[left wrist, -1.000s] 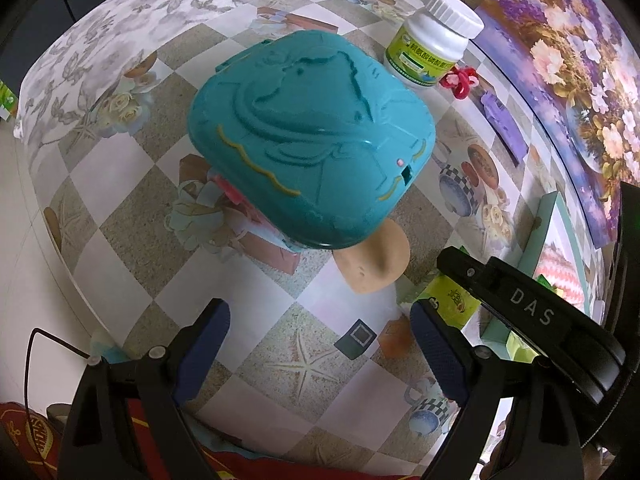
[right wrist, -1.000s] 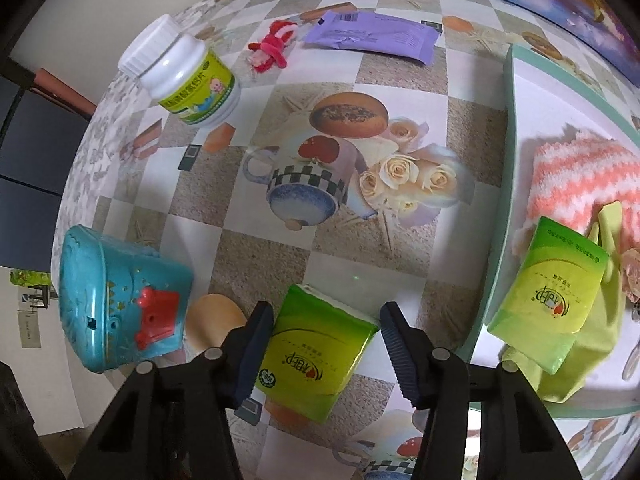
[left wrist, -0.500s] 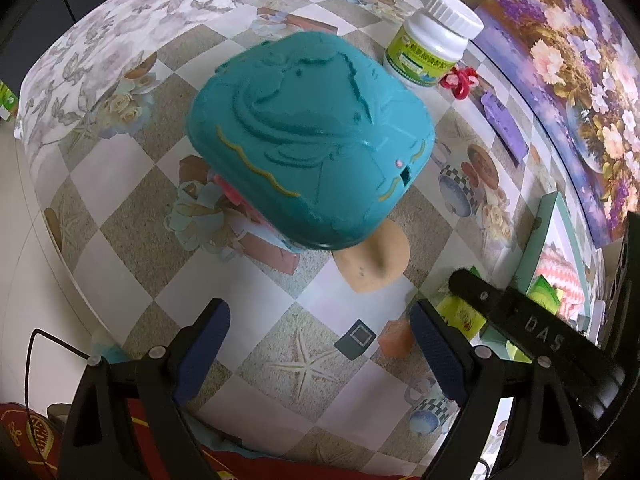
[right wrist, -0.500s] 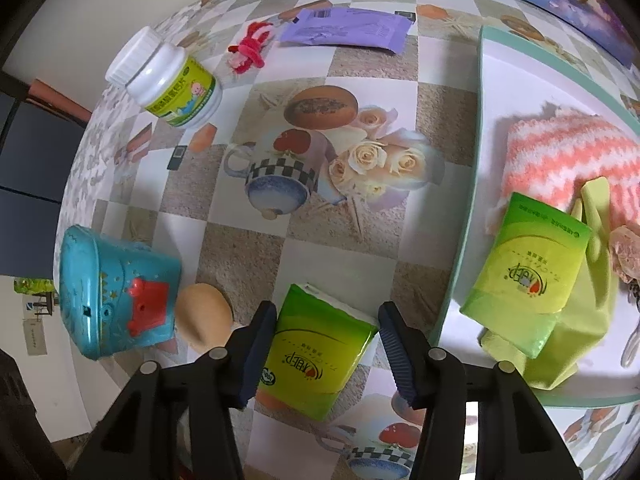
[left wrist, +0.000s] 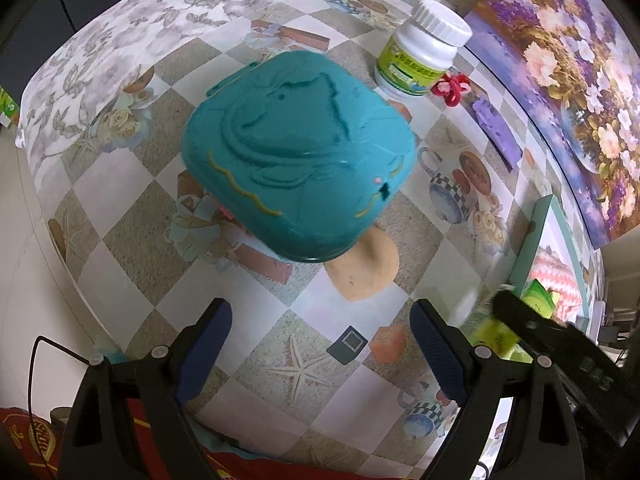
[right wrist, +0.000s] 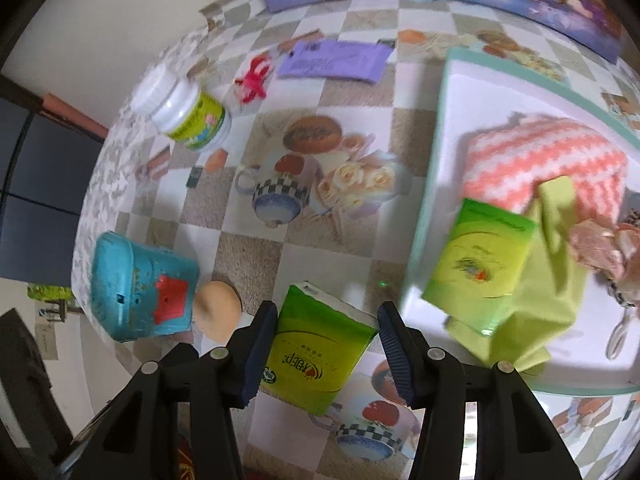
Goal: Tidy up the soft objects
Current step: 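Grasp the green tissue pack with the right gripper while the left approaches the beige sponge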
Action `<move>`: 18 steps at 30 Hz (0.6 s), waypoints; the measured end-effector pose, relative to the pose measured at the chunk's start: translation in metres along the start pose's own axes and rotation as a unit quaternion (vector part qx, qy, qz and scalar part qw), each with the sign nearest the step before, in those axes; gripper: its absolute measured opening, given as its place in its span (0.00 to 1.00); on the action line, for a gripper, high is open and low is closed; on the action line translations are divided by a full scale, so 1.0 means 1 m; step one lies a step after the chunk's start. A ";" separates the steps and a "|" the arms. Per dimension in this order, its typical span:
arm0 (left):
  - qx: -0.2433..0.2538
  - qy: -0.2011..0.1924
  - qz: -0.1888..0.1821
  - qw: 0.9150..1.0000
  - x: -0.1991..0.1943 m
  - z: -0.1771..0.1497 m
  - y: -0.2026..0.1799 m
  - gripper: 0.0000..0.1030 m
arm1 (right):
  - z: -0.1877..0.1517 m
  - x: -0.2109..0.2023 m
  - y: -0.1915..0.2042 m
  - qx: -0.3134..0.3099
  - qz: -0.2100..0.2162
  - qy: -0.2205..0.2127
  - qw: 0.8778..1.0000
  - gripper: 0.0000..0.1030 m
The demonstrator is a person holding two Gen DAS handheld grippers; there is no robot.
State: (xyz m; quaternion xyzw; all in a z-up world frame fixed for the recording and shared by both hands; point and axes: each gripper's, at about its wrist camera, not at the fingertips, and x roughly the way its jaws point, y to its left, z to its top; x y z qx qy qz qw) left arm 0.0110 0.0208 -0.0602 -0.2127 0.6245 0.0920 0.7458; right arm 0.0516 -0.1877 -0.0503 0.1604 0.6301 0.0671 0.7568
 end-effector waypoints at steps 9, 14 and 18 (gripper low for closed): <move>0.018 0.009 -0.004 1.000 0.007 0.003 -0.024 0.77 | -0.006 -0.056 -0.019 0.009 0.005 -0.068 0.998 0.53; 0.017 0.015 0.011 1.000 0.021 0.004 -0.035 0.74 | -0.013 -0.066 -0.034 0.027 0.008 -0.079 0.996 0.53; 0.017 0.011 0.030 0.999 0.031 0.006 -0.042 0.74 | -0.014 -0.069 -0.044 0.038 0.015 -0.084 0.996 0.53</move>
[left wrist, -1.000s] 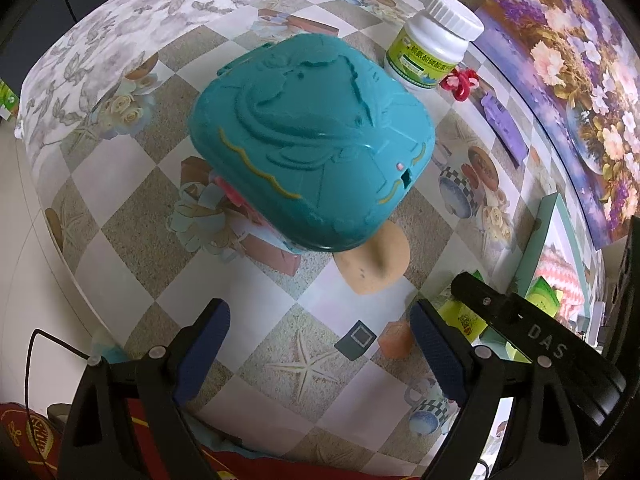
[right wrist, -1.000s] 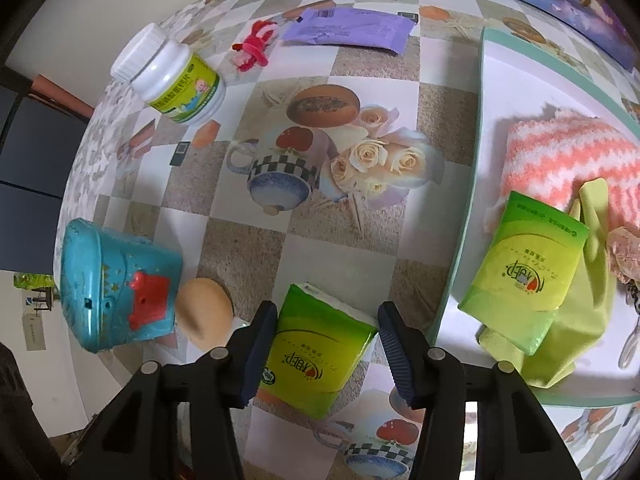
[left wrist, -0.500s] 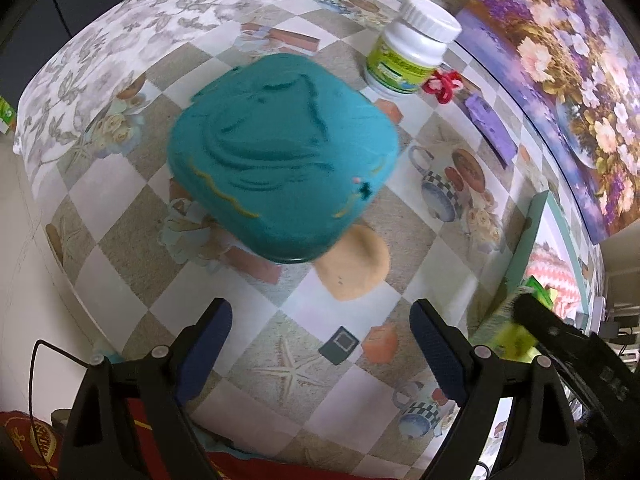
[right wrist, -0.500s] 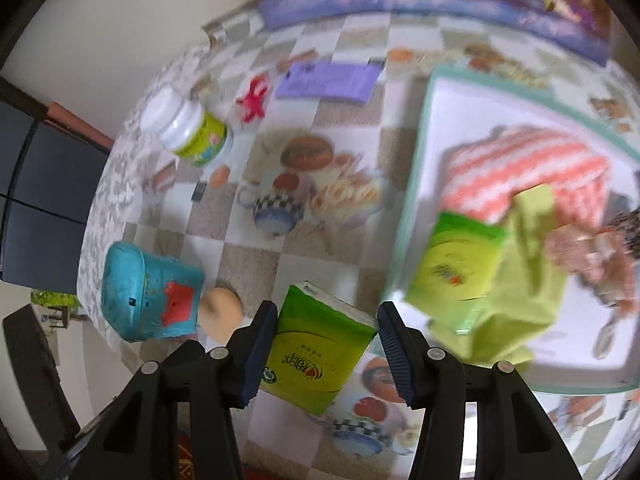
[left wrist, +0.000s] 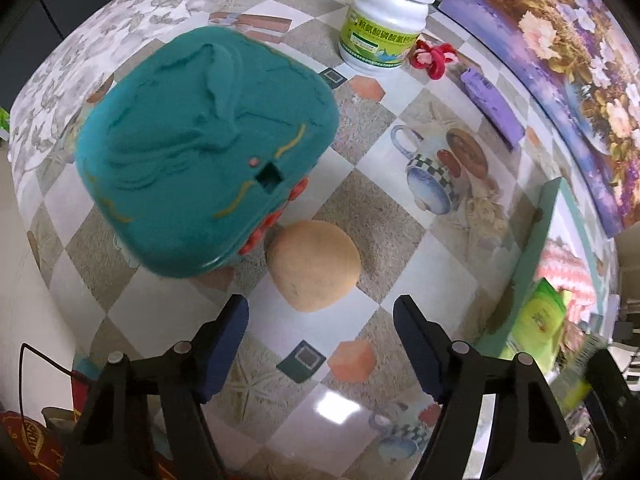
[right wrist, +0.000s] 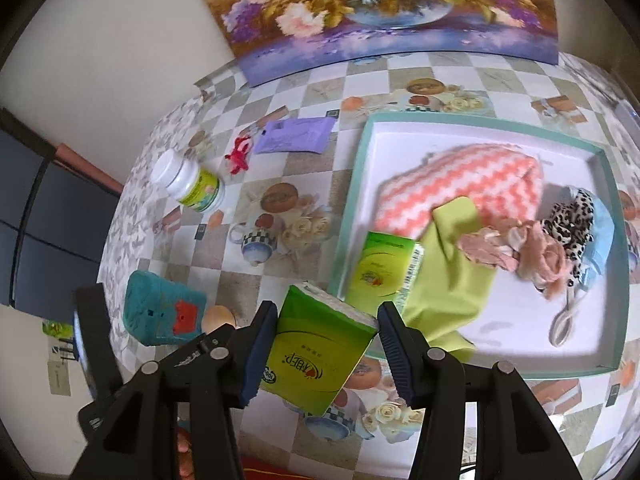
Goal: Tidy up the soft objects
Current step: 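Grasp the green tissue pack with the right gripper while the left approaches the beige sponge, then grasp the beige round sponge with the left gripper, then carry the tissue pack and sponge over the tray and open both grippers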
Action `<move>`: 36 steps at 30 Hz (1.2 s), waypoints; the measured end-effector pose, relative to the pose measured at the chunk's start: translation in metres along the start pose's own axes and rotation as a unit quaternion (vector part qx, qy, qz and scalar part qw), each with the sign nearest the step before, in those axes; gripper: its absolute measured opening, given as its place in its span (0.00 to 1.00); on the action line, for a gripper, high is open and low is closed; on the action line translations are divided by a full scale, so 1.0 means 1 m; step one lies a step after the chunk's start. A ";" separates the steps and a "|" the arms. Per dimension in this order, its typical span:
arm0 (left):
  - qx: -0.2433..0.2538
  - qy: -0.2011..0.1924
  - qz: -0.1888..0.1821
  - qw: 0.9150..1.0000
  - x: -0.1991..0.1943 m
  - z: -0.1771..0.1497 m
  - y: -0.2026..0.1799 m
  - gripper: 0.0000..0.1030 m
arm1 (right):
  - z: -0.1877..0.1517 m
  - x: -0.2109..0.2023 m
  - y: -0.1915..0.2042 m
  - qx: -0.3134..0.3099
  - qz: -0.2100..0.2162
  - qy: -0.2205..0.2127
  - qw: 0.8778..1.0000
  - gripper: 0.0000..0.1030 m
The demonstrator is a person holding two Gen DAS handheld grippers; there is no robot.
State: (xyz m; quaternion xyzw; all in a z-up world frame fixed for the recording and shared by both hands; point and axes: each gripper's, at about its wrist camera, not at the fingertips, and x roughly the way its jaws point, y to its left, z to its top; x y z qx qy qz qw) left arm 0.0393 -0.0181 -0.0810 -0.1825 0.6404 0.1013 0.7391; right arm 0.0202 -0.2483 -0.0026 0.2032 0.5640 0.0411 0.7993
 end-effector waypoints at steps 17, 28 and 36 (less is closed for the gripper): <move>0.039 -0.042 0.070 0.996 0.019 0.016 -0.028 0.52 | 0.004 -0.005 -0.018 0.019 0.017 -0.008 1.000 0.53; 0.055 -0.039 0.003 0.998 -0.003 0.003 -0.035 0.50 | 0.007 -0.014 -0.036 0.042 0.005 -0.025 0.999 0.53; 0.170 -0.063 -0.091 0.979 -0.053 -0.024 -0.121 0.50 | 0.005 -0.035 -0.088 0.112 -0.025 -0.055 0.992 0.53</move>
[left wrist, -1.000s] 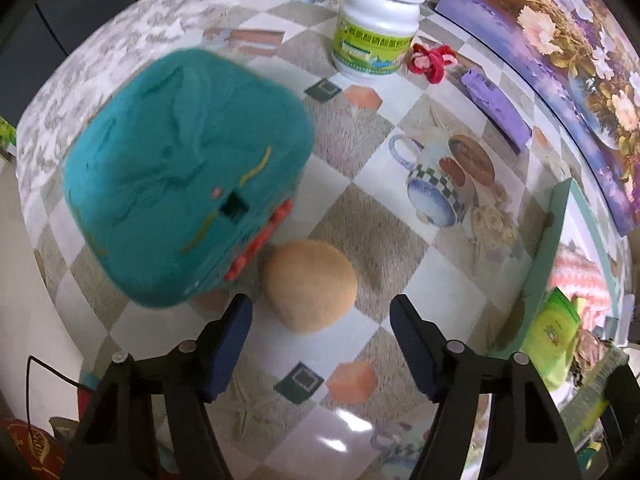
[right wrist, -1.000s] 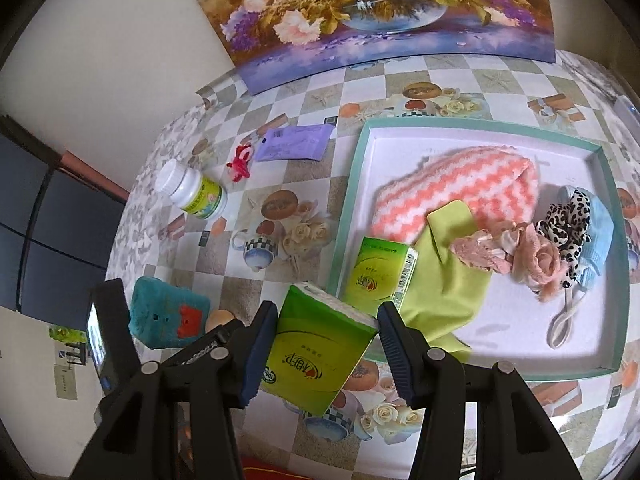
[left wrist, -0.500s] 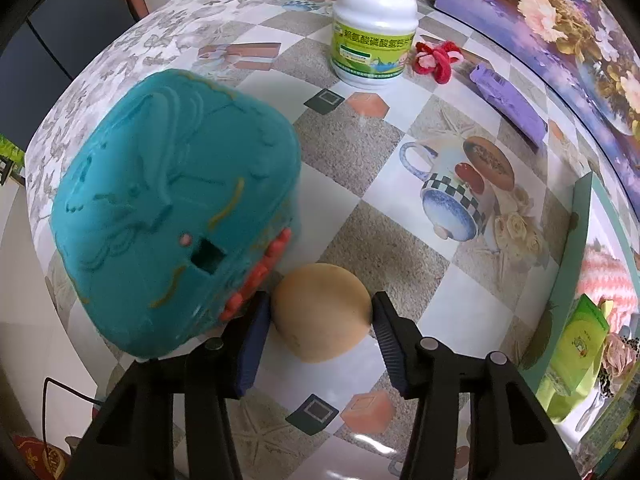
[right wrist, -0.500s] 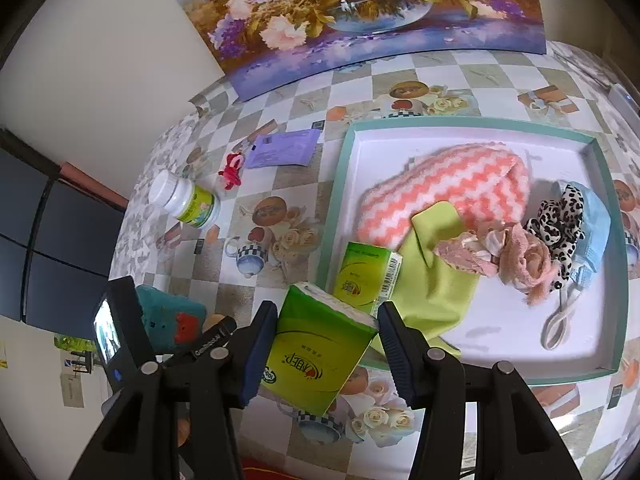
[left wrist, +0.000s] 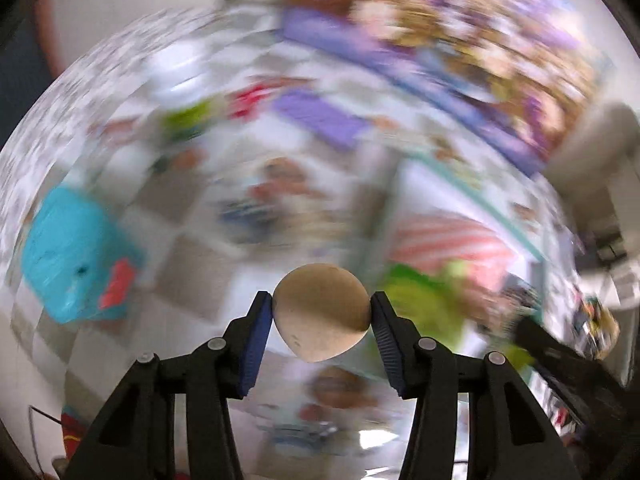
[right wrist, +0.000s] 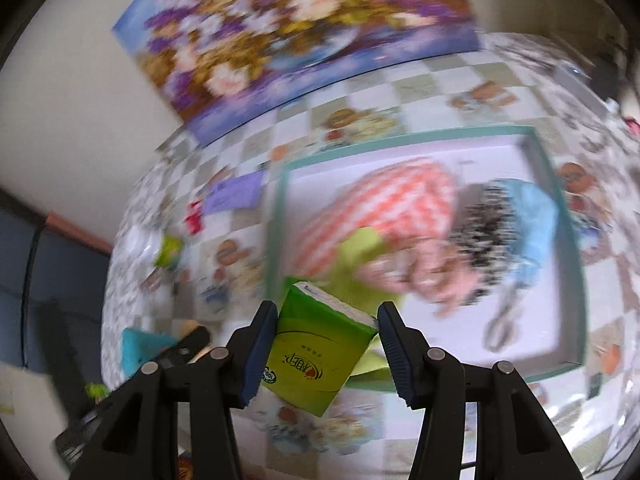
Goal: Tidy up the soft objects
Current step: 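Carry the tissue pack and sponge over the tray and open both grippers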
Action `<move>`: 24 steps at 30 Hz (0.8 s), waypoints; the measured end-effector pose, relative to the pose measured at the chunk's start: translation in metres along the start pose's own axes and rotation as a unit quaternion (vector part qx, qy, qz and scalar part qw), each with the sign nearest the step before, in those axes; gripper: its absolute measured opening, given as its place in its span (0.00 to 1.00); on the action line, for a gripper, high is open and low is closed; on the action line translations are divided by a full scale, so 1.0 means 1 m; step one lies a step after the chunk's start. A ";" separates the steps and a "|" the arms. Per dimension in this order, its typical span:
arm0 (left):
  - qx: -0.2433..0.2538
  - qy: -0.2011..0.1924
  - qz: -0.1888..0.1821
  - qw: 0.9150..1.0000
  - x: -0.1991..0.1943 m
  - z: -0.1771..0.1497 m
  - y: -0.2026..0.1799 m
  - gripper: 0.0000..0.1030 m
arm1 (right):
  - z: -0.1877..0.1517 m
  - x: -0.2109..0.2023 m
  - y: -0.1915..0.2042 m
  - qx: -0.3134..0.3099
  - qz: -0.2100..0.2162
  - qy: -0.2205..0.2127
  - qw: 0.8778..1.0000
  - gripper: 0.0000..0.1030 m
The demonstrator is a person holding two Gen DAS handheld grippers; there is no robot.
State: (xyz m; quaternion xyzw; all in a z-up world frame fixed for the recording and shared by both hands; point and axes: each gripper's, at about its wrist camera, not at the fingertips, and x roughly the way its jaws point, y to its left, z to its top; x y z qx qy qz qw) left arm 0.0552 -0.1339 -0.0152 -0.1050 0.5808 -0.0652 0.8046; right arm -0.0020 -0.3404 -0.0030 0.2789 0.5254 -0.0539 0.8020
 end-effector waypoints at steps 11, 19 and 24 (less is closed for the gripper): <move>0.062 0.052 -0.063 0.995 0.034 -0.012 -0.077 0.52 | 0.003 0.009 -0.078 0.093 -0.081 0.016 0.992 0.55; 0.054 0.070 -0.079 0.993 0.049 -0.010 -0.073 0.66 | 0.005 0.015 -0.082 0.092 -0.105 0.018 0.990 0.58; 0.041 0.064 -0.076 0.994 0.046 0.001 -0.060 0.71 | 0.009 0.012 -0.075 0.090 -0.112 0.004 0.990 0.66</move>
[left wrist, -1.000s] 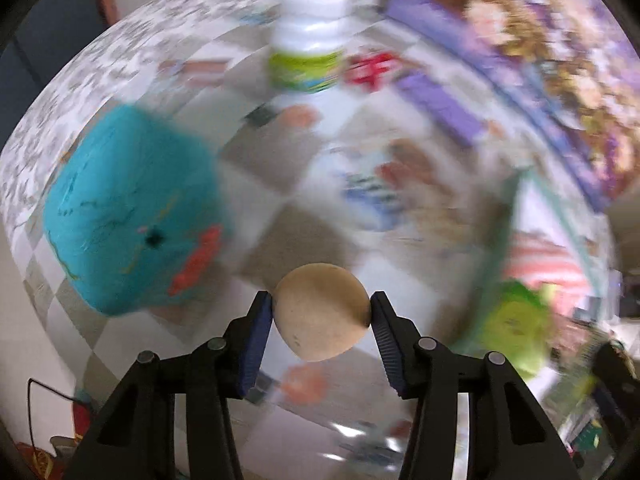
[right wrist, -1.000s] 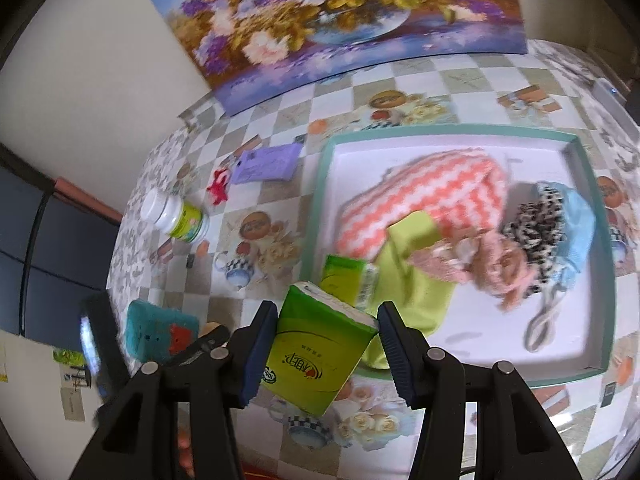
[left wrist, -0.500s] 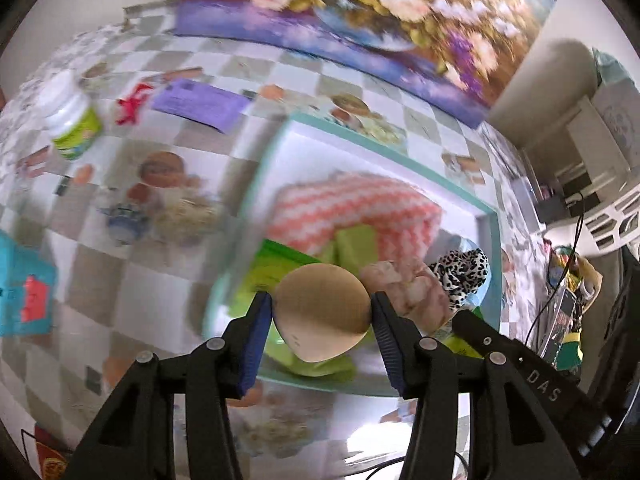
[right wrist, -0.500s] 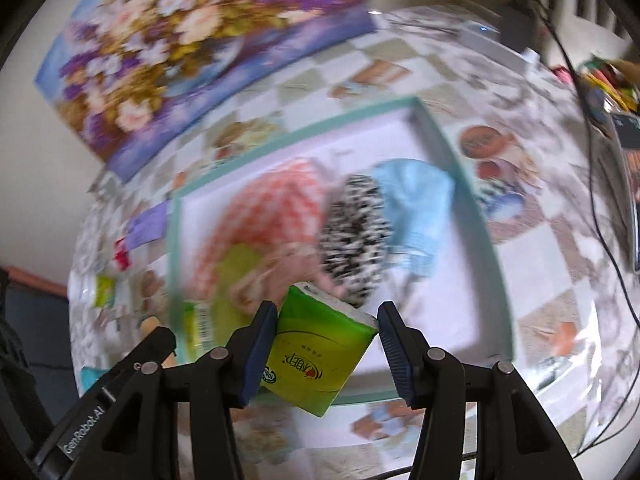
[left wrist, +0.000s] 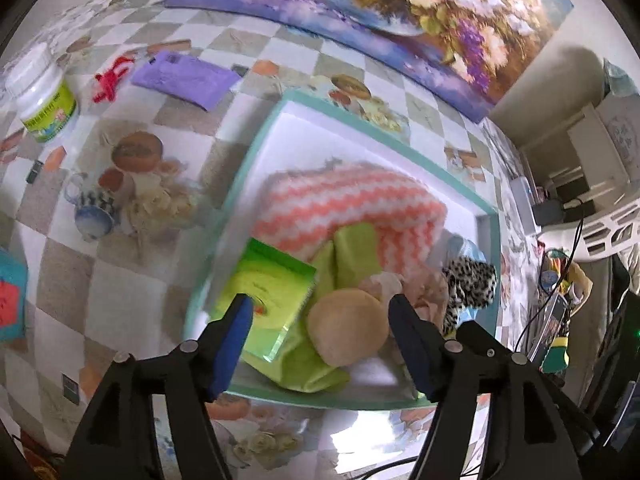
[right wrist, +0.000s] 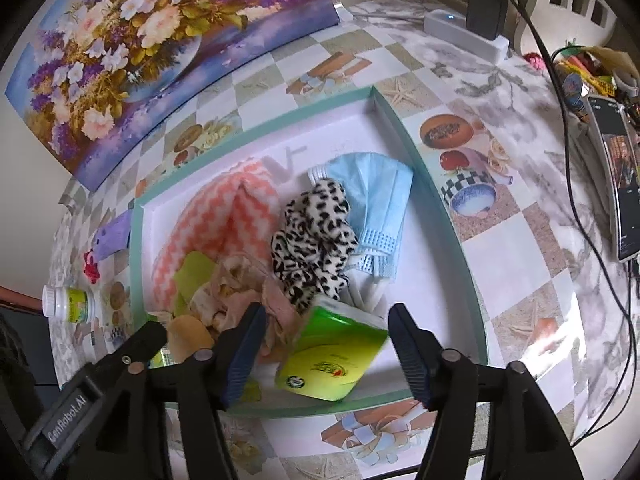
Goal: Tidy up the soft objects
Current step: 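Carry the tissue pack and sponge over the tray and open both grippers, then move the right gripper to the purple packet while the left moves to the red scrunchie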
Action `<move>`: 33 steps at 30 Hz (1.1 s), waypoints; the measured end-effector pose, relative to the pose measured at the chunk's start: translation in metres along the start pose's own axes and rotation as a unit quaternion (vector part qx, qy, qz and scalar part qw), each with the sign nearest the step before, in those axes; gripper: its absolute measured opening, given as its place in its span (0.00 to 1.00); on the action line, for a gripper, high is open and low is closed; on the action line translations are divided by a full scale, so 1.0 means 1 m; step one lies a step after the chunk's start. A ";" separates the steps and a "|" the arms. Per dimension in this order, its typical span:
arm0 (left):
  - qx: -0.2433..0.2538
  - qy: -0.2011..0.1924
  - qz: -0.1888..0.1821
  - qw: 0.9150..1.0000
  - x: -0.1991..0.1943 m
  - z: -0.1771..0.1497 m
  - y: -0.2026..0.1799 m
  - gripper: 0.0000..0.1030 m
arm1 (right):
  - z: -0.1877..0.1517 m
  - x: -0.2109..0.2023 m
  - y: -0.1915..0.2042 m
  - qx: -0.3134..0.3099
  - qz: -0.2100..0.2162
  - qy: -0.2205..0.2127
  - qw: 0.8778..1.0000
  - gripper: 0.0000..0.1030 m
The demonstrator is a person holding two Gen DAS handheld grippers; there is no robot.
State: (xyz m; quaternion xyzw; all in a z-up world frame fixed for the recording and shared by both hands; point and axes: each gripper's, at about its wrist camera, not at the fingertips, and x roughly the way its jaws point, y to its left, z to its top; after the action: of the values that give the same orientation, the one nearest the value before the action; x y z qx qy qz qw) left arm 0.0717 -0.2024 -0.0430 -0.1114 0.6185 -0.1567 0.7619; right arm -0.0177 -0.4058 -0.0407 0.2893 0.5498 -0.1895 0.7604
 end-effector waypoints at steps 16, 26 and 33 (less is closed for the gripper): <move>0.029 -0.041 0.048 0.998 -0.064 0.096 0.069 0.78 | 0.012 -0.051 0.127 -0.126 0.055 -0.090 0.986 0.66; 0.049 0.021 0.095 0.994 -0.067 0.179 0.133 0.78 | 0.023 0.010 0.232 -0.219 0.068 -0.030 0.973 0.66; 0.047 0.070 0.099 0.992 -0.042 0.213 0.144 0.78 | 0.036 0.063 0.276 -0.290 0.071 0.026 0.954 0.66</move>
State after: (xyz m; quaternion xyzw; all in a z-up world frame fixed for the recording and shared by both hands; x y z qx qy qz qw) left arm 0.2870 -0.0585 -0.0124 -0.0025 0.6702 -0.1172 0.7329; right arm 0.1964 -0.2169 -0.0277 0.0996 0.5787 0.0406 0.8084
